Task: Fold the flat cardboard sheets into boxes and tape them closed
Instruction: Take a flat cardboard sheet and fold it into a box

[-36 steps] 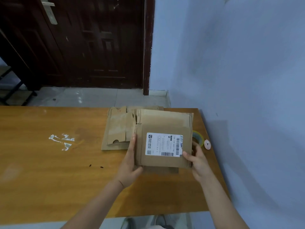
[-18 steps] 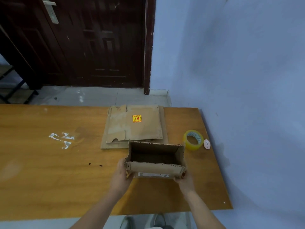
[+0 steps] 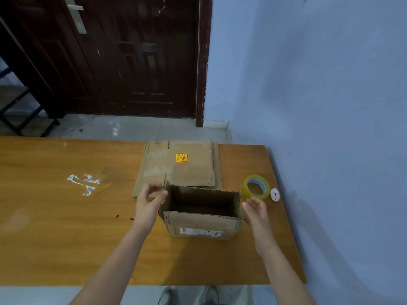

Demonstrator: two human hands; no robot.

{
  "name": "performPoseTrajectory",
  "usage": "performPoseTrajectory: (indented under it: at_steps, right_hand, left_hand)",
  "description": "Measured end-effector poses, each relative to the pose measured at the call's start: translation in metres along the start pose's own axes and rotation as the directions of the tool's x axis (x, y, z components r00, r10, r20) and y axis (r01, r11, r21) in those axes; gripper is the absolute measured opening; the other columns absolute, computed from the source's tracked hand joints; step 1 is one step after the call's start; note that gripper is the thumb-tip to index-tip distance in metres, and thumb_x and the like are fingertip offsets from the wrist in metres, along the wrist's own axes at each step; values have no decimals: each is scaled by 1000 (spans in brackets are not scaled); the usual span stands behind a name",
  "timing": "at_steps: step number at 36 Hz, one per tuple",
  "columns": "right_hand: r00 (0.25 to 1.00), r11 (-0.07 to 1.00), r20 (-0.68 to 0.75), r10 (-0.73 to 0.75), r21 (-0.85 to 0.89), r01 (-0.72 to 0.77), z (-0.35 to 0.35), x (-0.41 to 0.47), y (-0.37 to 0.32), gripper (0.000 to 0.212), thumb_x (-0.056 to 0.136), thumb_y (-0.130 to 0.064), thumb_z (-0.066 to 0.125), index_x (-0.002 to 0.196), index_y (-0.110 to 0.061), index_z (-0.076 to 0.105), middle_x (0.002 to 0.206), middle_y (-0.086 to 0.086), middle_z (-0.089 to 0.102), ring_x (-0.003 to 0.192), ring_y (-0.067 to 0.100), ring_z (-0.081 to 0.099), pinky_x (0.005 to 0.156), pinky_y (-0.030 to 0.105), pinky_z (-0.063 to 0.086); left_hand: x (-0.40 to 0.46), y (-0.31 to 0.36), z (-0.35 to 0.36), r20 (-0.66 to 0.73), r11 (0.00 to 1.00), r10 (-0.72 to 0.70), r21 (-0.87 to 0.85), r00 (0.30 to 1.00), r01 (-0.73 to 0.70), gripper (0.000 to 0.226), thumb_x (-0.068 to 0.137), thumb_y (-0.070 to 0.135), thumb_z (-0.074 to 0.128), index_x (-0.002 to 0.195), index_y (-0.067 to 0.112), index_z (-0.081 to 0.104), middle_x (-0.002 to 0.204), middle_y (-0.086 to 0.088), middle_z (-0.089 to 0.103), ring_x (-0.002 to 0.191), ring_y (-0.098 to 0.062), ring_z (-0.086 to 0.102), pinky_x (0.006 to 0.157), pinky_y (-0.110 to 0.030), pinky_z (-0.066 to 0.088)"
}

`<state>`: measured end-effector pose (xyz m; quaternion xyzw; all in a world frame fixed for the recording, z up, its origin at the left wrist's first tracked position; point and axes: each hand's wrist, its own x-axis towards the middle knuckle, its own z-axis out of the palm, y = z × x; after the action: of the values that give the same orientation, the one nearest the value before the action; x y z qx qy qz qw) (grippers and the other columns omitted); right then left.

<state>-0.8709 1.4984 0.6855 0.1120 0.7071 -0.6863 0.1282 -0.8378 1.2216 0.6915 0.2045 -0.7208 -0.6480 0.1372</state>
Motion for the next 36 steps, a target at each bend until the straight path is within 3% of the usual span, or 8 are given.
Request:
performPoseTrajectory:
  at_steps: [4,6,10,15,20,28,31,36]
  right_hand:
    - [994,995,105,10,-97,0,14,-4,-6,52,89,-26,62,132,-30,34,131,-10,40,123,10,39,101,31,38]
    - [995,984,93,-23,-175,39,20,-3,-2,56,88,-21,64,134,-31,33,134,-9,35,128,12,36,108,40,37]
    - [991,963,86,-104,-241,122,25,-5,-3,74,87,-11,64,144,-31,21,145,-10,26,135,11,27,114,41,30]
    - [963,904,208,-170,-357,236,16,-5,-5,54,90,-12,58,130,-38,32,135,-13,26,127,4,28,102,21,28]
    - [933,822,347,-96,-500,271,6,0,1,39,92,-19,53,122,-40,40,149,-10,20,139,9,19,111,27,25]
    - [918,796,395,-26,-548,258,4,1,6,47,95,-25,45,140,-34,32,150,-9,16,141,12,16,116,37,24]
    - [919,786,394,-24,-561,261,6,0,7,47,96,-29,44,141,-33,31,151,-7,15,142,12,14,116,38,23]
    - [924,767,375,-69,-573,290,8,6,9,47,96,-33,45,141,-31,33,150,-7,19,140,10,18,114,34,25]
  left_hand:
    - [3,14,20,157,993,-50,116,986,31,12,86,9,64,92,20,64,107,2,49,107,-11,49,93,-28,43]
    - [4,13,28,148,977,-56,214,987,23,12,84,12,68,90,21,65,108,2,44,114,-17,42,101,-35,37]
    - [-2,8,35,124,907,-7,419,992,-46,14,83,11,68,94,20,65,110,-1,39,113,-14,32,103,-29,26]
    - [-4,11,41,116,830,26,551,993,-86,24,87,15,64,111,21,61,115,-1,36,110,-12,28,100,-25,28]
    - [-4,10,47,141,768,-80,640,987,-29,50,91,23,59,138,31,43,128,-6,34,124,-24,29,105,-35,32]
    - [-6,4,49,186,802,-110,597,976,-23,44,94,31,54,135,37,43,114,0,36,117,-19,30,103,-35,31]
    - [-9,-4,44,224,854,-168,519,960,28,43,92,32,57,134,31,48,121,2,45,125,-22,38,107,-41,35]
    - [-18,-5,40,243,884,-268,447,932,138,41,95,37,51,131,19,52,125,3,55,117,-16,48,97,-29,38]
